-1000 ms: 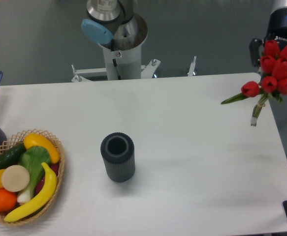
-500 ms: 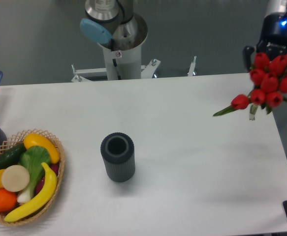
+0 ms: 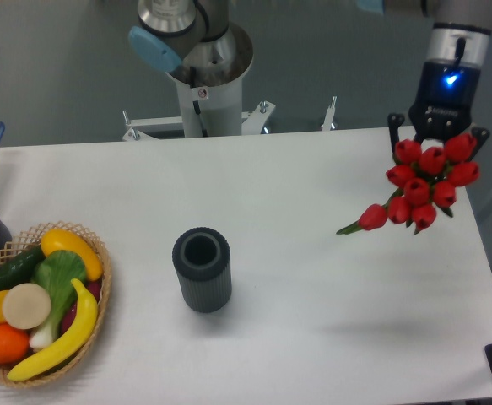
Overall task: Place the flowers on the table
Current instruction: 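Carry the tulips toward the grey vase and lower them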
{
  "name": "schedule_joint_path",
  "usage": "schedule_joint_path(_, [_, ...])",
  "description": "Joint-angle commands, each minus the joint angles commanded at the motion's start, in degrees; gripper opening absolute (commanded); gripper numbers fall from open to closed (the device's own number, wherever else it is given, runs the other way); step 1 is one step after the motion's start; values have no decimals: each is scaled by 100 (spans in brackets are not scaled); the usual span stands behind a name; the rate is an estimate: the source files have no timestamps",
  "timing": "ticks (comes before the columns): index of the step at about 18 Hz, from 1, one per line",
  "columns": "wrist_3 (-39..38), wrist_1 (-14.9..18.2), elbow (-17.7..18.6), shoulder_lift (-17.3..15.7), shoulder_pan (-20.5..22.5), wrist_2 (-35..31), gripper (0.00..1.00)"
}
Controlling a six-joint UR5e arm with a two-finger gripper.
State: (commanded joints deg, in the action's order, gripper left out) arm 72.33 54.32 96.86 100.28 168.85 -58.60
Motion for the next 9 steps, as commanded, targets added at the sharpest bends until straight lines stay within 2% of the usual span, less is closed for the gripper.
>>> schedule_joint_path(9, [0, -9, -79, 457, -703, -1486, 48])
